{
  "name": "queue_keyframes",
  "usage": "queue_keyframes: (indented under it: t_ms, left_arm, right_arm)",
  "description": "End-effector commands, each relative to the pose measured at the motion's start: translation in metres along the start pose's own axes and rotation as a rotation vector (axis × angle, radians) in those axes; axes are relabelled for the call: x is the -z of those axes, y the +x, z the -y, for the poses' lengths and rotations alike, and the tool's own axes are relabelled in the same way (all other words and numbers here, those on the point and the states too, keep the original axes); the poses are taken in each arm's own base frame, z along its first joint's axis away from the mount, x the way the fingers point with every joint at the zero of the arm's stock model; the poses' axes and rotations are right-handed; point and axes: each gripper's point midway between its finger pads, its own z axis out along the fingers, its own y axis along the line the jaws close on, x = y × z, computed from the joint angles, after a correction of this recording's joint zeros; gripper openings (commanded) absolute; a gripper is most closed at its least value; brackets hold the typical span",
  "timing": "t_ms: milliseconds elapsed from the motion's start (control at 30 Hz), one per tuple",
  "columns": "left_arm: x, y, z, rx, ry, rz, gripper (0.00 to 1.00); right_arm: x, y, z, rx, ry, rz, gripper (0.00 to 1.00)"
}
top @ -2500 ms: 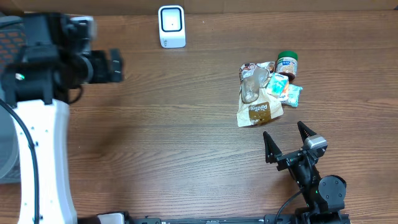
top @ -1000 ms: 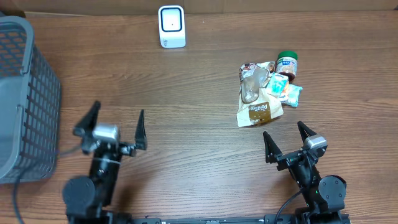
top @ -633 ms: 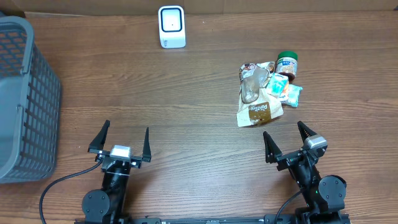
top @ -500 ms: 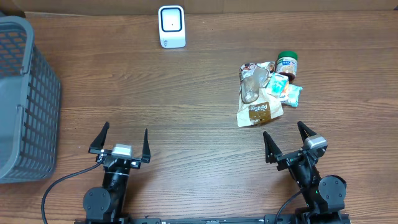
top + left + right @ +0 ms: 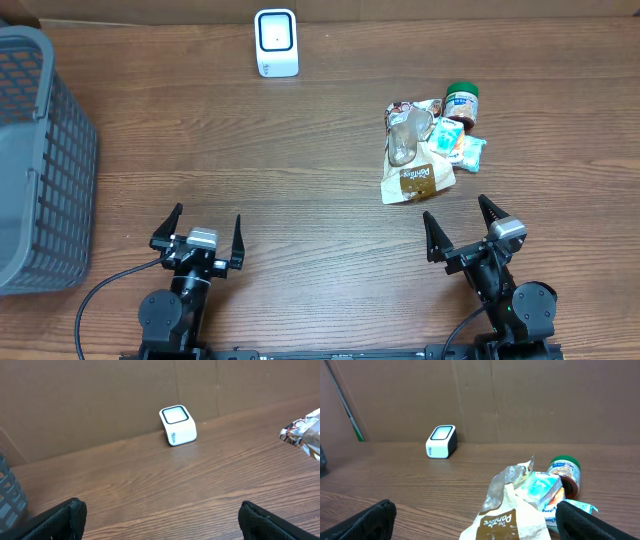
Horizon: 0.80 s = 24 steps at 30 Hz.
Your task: Scan the item barcode
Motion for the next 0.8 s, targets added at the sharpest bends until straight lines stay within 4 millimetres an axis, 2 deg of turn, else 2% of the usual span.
queue_keyframes:
  t_ms: [0, 167, 767]
  left_arm:
    - [0.001, 0.002, -0.011, 0.022, -0.048, -0.006, 1.0]
    - [0.002, 0.005, -0.023, 0.025, -0.099, -0.015, 1.0]
    - [0.002, 0.005, -0.023, 0.026, -0.098, -0.015, 1.0]
  right_arm:
    - [0.0, 0.002, 0.0, -0.001, -0.004, 0.004, 1.0]
    - [0.0, 0.002, 0.0, -0.001, -0.004, 0.004, 1.0]
    - [0.0, 0.002, 0.0, -0.001, -0.004, 0.004, 1.0]
